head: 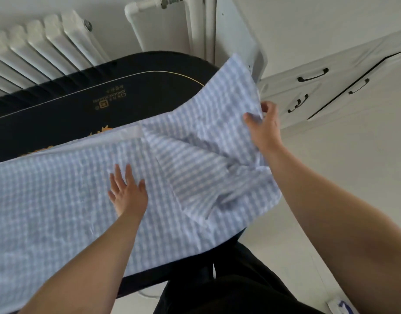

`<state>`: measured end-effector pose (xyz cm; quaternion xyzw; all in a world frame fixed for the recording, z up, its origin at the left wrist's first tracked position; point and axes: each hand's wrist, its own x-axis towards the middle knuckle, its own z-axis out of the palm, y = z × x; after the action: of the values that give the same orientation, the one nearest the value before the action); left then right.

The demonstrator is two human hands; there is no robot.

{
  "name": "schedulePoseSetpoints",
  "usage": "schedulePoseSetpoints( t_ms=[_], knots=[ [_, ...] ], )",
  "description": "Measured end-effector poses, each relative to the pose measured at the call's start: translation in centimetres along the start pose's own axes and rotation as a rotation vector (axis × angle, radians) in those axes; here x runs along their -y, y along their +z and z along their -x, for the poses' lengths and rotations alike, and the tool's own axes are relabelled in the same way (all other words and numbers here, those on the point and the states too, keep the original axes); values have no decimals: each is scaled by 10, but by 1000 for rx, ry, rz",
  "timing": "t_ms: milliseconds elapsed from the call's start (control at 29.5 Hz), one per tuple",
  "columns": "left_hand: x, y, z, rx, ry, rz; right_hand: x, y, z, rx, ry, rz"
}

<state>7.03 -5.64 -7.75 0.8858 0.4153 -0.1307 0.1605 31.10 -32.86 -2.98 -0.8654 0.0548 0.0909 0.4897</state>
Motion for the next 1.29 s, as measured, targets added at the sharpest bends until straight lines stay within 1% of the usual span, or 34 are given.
schedulePoseSetpoints(
  t_ms=[102,170,271,339,441,509,542,576,644,678,712,746,848,915,1017,1119,1153,1187,1221,1288],
  knots=[
    [-1,8,13,116,28,-77,-37,-12,-3,12,270,233],
    [-2,14,20,208,17,-89,-69,-15,13,37,375,255],
    [-1,18,27,237,0,-93,-100,-18,41,159,516,178],
    [-3,18,27,257,0,-101,-110,-23,53,190,569,162],
    [-6,13,23,345,-5,-126,-113,-28,57,151,511,121],
    [-8,8,20,413,-7,-140,-110,-31,57,169,473,56],
    [-10,6,19,442,-7,-150,-108,-33,57,190,490,4],
    [-11,4,19,464,-8,-163,-108,-36,55,230,544,-71],
    [-14,2,20,500,-12,-187,-110,-47,53,355,721,-265],
    [-15,1,22,516,-12,-193,-112,-53,51,412,793,-315],
    [-15,0,23,530,-12,-196,-113,-60,48,463,839,-302],
    [-16,-1,24,539,-14,-199,-112,-66,45,517,860,-227],
    [-16,-2,26,544,-23,-219,-103,-83,45,715,832,58],
    [-18,-2,25,547,-26,-226,-95,-88,48,760,739,166],
    [-18,0,23,547,-33,-228,-85,-90,55,805,578,280],
    [-17,3,22,545,-20,-260,-74,-101,61,984,570,291],
    [-16,4,22,544,-13,-281,-73,-105,60,1009,558,301],
    [-16,4,22,543,-10,-296,-73,-109,59,955,529,338],
    [-16,4,21,540,-13,-301,-78,-111,57,838,495,384],
    [-19,4,21,532,-25,-294,-99,-112,57,532,461,436]
  ],
)
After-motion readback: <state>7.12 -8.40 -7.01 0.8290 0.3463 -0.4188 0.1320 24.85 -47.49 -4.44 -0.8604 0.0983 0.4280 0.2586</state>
